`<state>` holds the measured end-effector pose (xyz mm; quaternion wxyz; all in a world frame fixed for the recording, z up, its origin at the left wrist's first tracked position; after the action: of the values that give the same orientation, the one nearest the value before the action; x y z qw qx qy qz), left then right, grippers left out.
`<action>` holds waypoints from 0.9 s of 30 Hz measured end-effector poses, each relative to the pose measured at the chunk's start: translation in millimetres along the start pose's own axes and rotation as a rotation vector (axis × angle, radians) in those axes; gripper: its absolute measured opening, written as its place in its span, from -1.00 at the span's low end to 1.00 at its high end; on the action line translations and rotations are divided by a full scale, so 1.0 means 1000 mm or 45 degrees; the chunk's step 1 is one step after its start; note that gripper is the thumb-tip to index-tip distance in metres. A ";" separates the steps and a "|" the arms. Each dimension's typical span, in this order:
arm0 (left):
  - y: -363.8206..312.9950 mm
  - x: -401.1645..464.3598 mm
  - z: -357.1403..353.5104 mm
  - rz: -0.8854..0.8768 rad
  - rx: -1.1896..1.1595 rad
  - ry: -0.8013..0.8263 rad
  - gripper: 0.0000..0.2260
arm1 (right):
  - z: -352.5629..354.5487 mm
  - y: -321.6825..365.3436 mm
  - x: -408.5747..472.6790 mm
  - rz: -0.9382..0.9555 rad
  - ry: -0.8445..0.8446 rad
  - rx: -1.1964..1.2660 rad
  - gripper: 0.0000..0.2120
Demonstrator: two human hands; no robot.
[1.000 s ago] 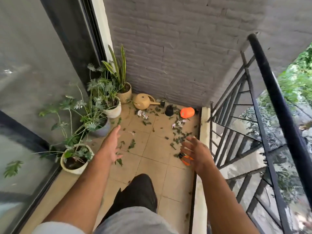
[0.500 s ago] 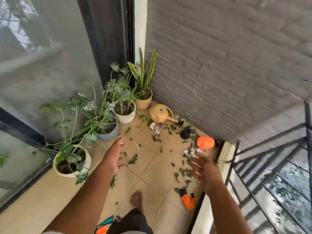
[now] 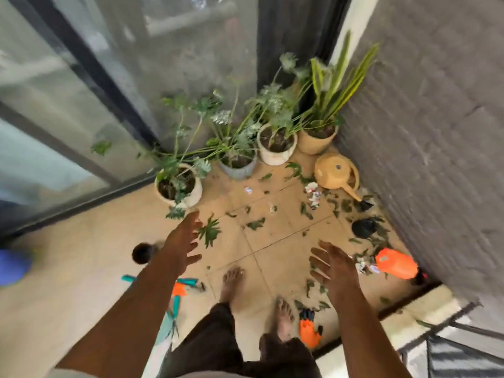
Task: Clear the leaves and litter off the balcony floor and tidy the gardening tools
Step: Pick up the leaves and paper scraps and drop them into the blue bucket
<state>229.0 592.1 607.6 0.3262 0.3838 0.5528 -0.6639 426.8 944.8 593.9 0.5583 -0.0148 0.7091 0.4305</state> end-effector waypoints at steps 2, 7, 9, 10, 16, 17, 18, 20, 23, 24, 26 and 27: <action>0.030 -0.011 0.029 0.046 -0.103 -0.085 -0.47 | -0.016 -0.006 0.004 -0.014 0.122 -0.086 -0.76; 0.095 -0.031 0.075 0.140 -0.350 -0.206 -0.48 | -0.036 -0.027 0.019 -0.061 0.247 -0.344 -0.74; 0.116 -0.038 0.084 0.159 -0.442 -0.213 -0.53 | -0.040 -0.034 0.026 -0.078 0.264 -0.414 -0.74; 0.120 -0.042 0.083 0.170 -0.478 -0.216 -0.56 | -0.042 -0.036 0.029 -0.079 0.266 -0.440 -0.74; 0.168 -0.019 0.112 0.230 -0.591 -0.320 -0.50 | -0.064 -0.052 0.054 -0.086 0.279 -0.636 -0.72; 0.178 -0.009 0.116 0.244 -0.609 -0.345 -0.50 | -0.069 -0.055 0.059 -0.081 0.287 -0.668 -0.72; 0.189 0.004 0.121 0.263 -0.632 -0.372 -0.53 | -0.076 -0.060 0.067 -0.078 0.294 -0.709 -0.72; 0.204 0.029 0.120 0.291 -0.668 -0.392 -0.61 | -0.088 -0.068 0.080 -0.070 0.299 -0.773 -0.72; 0.229 0.084 0.109 0.374 -0.834 -0.423 -0.80 | -0.115 -0.086 0.117 -0.044 0.343 -0.845 -0.73; 0.231 0.105 0.103 0.386 -0.907 -0.427 -0.83 | -0.126 -0.092 0.131 -0.032 0.362 -0.842 -0.74; 0.230 0.156 0.089 0.382 -0.980 -0.409 -0.82 | -0.150 -0.106 0.163 -0.004 0.397 -0.827 -0.74; 0.228 0.182 0.083 0.372 -0.961 -0.404 -0.80 | -0.162 -0.113 0.179 0.009 0.414 -0.821 -0.74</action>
<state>322.9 468.2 347.0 0.6152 0.2049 0.6396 -0.4129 290.3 854.3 383.4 0.4034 -0.2560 0.6166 0.6258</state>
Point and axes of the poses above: each hand's wrist, its own x-axis towards the middle knuckle, its own z-axis out of the back of the hand, y = z × x, the point moved 10 cm from there along x, towards the middle knuckle, and after that the axes turned 1 degree about x, right-handed, at the moved point
